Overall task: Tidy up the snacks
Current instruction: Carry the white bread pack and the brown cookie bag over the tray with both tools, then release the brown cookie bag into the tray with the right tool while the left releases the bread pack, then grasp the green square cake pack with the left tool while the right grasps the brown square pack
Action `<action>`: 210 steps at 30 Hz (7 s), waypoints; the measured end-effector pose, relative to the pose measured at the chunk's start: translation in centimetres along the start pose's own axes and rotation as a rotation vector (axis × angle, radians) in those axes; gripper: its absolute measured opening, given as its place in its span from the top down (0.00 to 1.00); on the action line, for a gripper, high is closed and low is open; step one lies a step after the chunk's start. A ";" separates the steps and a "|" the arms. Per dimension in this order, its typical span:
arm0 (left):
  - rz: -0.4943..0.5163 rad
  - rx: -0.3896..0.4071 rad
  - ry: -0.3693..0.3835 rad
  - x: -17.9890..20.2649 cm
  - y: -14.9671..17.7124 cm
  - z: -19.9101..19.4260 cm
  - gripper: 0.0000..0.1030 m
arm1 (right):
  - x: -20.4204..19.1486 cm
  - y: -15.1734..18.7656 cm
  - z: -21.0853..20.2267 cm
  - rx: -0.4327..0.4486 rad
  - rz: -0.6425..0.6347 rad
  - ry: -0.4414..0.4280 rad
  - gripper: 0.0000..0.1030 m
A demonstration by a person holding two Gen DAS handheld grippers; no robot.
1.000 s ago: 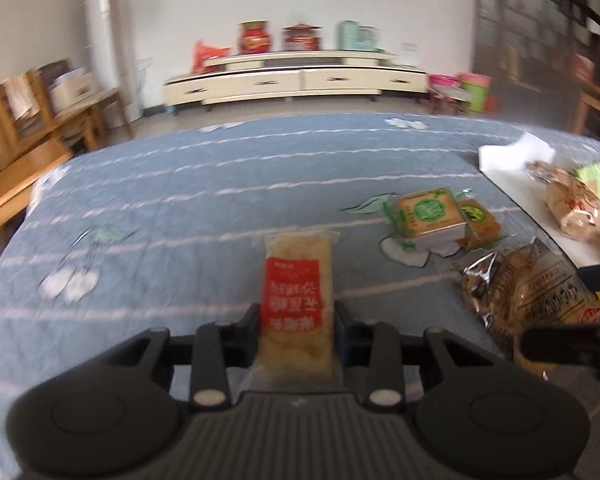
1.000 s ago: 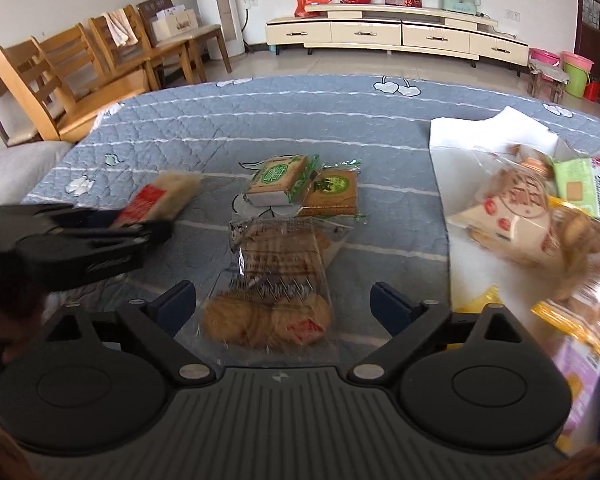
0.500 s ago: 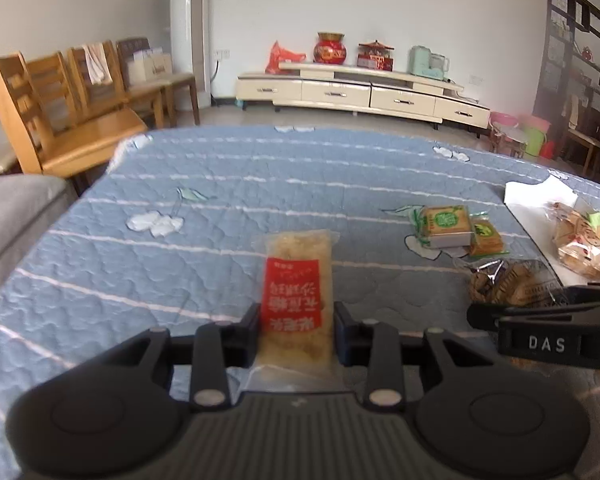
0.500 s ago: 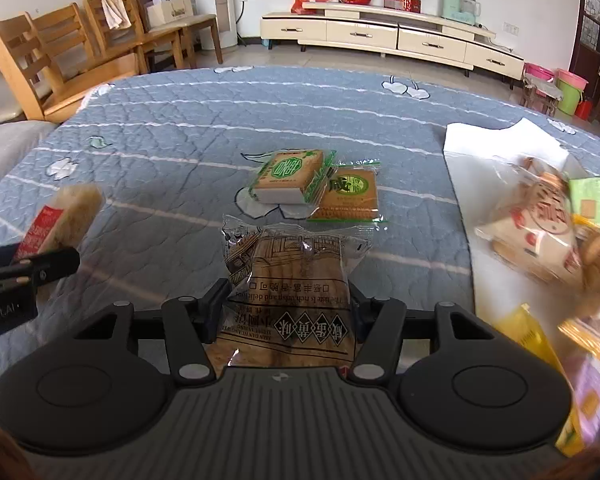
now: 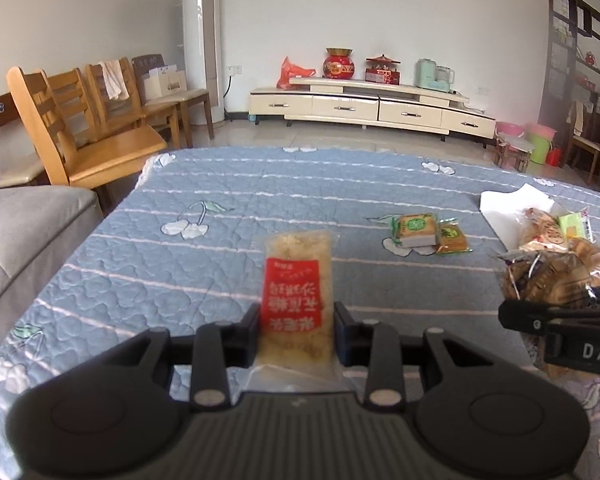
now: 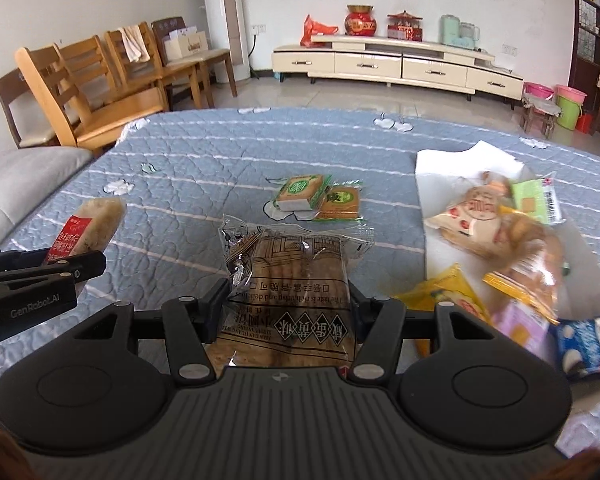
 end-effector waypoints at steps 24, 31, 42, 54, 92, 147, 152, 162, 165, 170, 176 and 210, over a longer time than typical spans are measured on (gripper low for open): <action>0.013 0.073 0.026 1.8 0.1 -6.5 0.67 | 1.2 1.3 -7.4 0.108 -0.010 0.031 0.31; 0.029 0.084 0.039 3.0 0.2 -7.3 0.67 | 1.7 1.4 -8.4 0.129 -0.003 0.049 0.31; 0.052 0.087 0.079 5.0 0.4 -8.2 0.67 | 1.9 1.9 -9.3 0.149 0.010 0.069 0.31; 0.068 0.092 0.118 6.7 0.5 -8.9 0.67 | 2.4 2.1 -10.3 0.166 0.026 0.095 0.31; 0.152 0.115 0.261 14.6 -0.8 -10.1 0.67 | 3.8 2.1 -12.3 0.247 0.112 0.233 0.31; 0.240 0.029 0.421 25.5 0.4 -5.2 0.58 | 5.3 0.1 -5.6 0.147 0.173 0.246 0.14; 0.231 0.029 0.430 25.3 0.7 -5.2 0.45 | 5.3 0.0 -6.8 0.164 0.179 0.251 0.11; 0.145 0.055 0.320 20.5 -0.9 -5.2 0.26 | 2.3 -1.0 -9.3 0.220 0.136 0.257 0.06; 0.112 0.054 0.276 18.3 -1.3 -4.8 0.25 | 0.9 -1.1 -9.0 0.221 0.127 0.235 0.05; 0.061 0.055 0.197 14.8 -1.8 -3.3 0.18 | -1.5 -1.4 -7.8 0.209 0.097 0.193 0.04; 0.023 0.048 0.097 12.1 -3.4 0.6 0.12 | -3.9 -1.7 -6.8 0.202 0.059 0.145 0.01; 0.096 0.001 0.087 9.7 -4.7 16.9 0.36 | -7.0 -5.0 4.1 0.093 0.051 -0.004 0.00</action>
Point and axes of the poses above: each gripper's, at about its wrist camera, not at the fingertips, and z roughly the way its jaws point, x to its right, y to its underside, the point moved 7 cm from there along z, roughly the way its jaws point, and after that the axes turned 11 degrees about -y, right-handed, at the moved point
